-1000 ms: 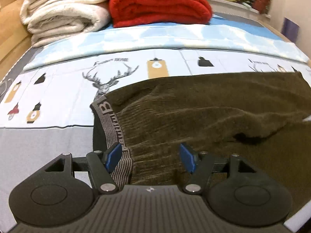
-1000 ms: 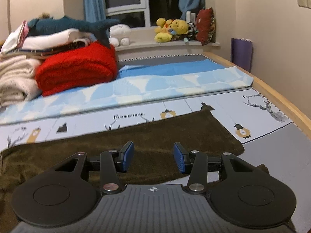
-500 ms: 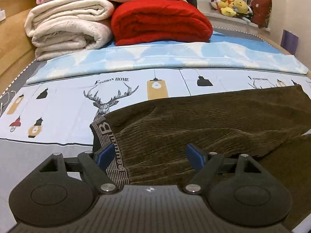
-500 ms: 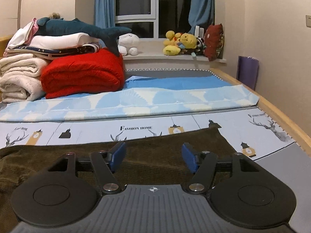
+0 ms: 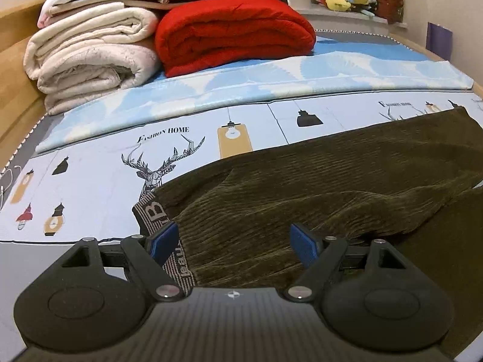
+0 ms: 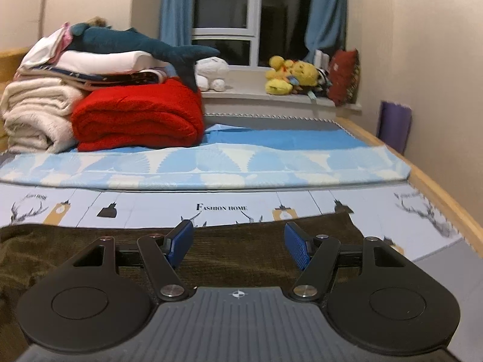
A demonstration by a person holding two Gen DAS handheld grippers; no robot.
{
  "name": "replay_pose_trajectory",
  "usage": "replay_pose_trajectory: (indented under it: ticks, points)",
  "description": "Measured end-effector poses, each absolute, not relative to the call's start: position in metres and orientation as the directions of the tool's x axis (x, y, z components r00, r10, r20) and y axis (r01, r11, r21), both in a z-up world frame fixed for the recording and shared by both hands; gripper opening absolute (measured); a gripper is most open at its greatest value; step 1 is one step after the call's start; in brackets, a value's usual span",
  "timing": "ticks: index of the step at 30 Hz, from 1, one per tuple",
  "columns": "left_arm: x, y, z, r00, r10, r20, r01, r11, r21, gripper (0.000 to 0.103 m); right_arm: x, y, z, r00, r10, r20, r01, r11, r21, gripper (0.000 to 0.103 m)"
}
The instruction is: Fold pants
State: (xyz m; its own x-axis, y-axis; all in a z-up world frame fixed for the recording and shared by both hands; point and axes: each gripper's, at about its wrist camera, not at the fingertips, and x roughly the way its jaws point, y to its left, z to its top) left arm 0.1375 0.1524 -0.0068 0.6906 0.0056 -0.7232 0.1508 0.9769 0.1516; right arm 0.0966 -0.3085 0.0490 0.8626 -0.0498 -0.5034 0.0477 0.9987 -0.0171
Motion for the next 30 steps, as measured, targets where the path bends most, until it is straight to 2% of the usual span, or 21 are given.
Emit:
replay_pose_trajectory:
  ticks: [2, 6, 12, 19, 28, 30]
  points:
    - [0.142, 0.153, -0.007, 0.677, 0.012, -0.736, 0.137, 0.98, 0.142, 0.087, 0.097, -0.304, 0.05, 0.864, -0.049, -0.502, 0.035, 0.999, -0.036, 0.069]
    - [0.149, 0.156, -0.007, 0.651, -0.003, -0.759, 0.112, 0.99, 0.092, 0.102, 0.098, -0.301, 0.05, 0.863, -0.048, -0.503, 0.028, 0.999, -0.046, 0.069]
    - [0.154, 0.153, 0.001, 0.651, -0.044, -0.758, 0.094, 0.995, 0.023, 0.103, 0.1, -0.302, 0.051, 0.865, -0.05, -0.5, 0.035, 0.999, -0.04, 0.069]
    - [0.153, 0.138, -0.006, 0.638, -0.043, -0.769, 0.141, 0.988, 0.061, 0.102, 0.104, -0.305, 0.049, 0.856, -0.059, -0.514, 0.062, 0.998, -0.01, 0.068]
    - [0.166, 0.14, -0.009, 0.645, 0.043, -0.763, 0.051, 0.994, 0.099, 0.095, 0.105, -0.301, 0.051, 0.867, -0.044, -0.497, 0.052, 0.999, 0.004, 0.066]
    - [0.169, 0.139, -0.009, 0.642, 0.052, -0.765, 0.045, 0.993, 0.105, 0.088, 0.105, -0.3, 0.051, 0.869, -0.044, -0.494, 0.051, 0.999, 0.001, 0.066]
